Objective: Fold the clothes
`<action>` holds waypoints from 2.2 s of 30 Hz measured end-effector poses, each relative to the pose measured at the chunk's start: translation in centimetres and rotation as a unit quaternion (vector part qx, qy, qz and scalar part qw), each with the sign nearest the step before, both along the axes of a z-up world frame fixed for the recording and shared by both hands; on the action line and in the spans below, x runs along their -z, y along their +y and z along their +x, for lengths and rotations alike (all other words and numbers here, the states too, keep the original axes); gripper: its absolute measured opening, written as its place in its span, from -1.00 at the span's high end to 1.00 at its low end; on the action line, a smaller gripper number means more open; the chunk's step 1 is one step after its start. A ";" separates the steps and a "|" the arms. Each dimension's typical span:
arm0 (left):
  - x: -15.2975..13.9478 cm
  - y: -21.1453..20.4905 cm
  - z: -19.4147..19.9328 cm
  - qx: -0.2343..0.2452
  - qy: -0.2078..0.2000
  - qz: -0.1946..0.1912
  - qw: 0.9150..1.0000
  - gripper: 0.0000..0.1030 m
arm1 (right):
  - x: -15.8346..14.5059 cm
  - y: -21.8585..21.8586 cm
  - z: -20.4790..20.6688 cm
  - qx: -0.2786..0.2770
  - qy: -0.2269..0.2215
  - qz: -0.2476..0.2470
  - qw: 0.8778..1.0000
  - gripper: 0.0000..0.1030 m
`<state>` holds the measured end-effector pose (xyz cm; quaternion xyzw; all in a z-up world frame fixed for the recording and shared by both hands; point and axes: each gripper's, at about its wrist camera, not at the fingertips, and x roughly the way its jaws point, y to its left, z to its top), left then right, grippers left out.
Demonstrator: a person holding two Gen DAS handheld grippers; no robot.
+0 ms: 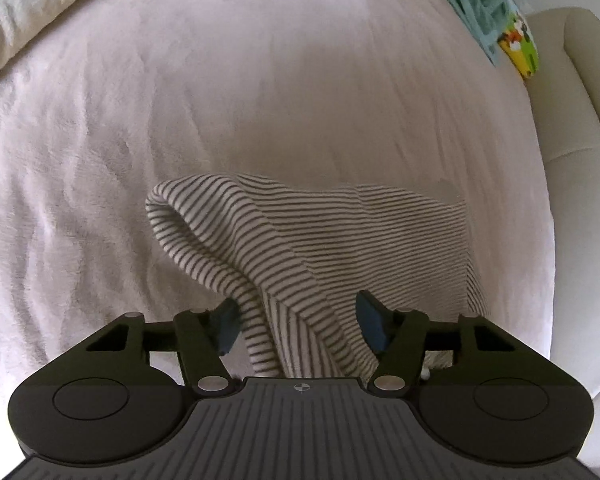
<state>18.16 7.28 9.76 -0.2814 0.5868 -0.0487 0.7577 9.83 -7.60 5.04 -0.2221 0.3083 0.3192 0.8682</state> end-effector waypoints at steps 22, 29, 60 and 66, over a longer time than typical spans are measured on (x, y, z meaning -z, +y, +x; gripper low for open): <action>3.9 2.1 2.1 -0.042 0.015 -0.029 0.999 -0.59 | -1.1 -0.7 1.2 -0.006 0.036 -0.017 0.999 0.28; 2.0 0.9 2.1 -0.023 0.000 0.023 0.999 -0.06 | 0.1 -1.2 2.6 0.008 0.048 -0.004 0.999 0.12; -1.1 -12.3 6.5 0.087 -0.116 0.125 0.982 -0.85 | -3.8 -19.8 14.7 0.156 0.219 0.215 0.939 0.44; 0.6 -14.0 6.3 0.099 -0.116 0.135 0.979 -0.89 | -3.4 -24.6 14.3 0.218 0.186 0.176 0.942 -0.12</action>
